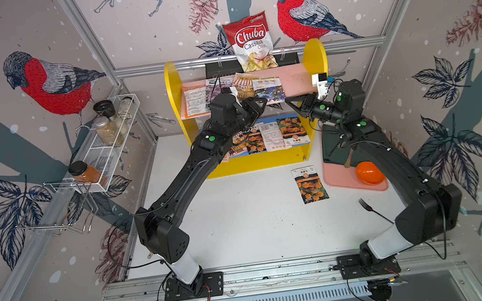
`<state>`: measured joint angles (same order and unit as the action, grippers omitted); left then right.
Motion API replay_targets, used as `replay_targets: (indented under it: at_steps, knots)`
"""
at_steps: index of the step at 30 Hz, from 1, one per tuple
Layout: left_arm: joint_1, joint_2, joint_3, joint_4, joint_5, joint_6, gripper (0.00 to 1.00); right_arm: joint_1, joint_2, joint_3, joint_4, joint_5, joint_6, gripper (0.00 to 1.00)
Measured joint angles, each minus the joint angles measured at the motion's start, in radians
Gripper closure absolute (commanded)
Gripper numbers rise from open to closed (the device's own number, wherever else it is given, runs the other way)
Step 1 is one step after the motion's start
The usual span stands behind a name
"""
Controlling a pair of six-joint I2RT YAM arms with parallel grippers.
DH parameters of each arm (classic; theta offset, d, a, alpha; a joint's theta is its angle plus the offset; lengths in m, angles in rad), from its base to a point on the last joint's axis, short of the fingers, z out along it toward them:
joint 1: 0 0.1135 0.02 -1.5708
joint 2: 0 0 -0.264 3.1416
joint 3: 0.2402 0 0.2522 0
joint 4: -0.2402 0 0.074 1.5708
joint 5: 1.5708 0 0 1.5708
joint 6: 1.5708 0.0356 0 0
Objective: Take the seed bag off the shelf
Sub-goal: Pick up the seed packet from the shelf.
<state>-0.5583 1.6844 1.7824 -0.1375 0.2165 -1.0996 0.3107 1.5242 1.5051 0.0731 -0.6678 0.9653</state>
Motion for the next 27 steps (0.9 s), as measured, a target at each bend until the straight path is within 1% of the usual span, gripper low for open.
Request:
replay_targets:
  at_steps: [11,16,21,27]
  knots:
    - [0.006,-0.016,-0.028,0.02,0.0,-0.027,0.54,-0.006,-0.017,-0.028,-0.001,0.0,0.002,0.93]
    - [0.007,-0.03,-0.055,0.051,0.0,-0.043,0.49,-0.006,-0.017,-0.029,-0.001,0.0,0.001,0.94]
    - [0.007,-0.053,-0.1,0.094,-0.001,-0.052,0.47,-0.006,-0.017,-0.031,0.0,0.0,0.0,0.94]
    - [0.007,-0.056,-0.108,0.109,0.01,-0.055,0.45,-0.006,-0.017,-0.033,0.002,0.0,0.0,0.94]
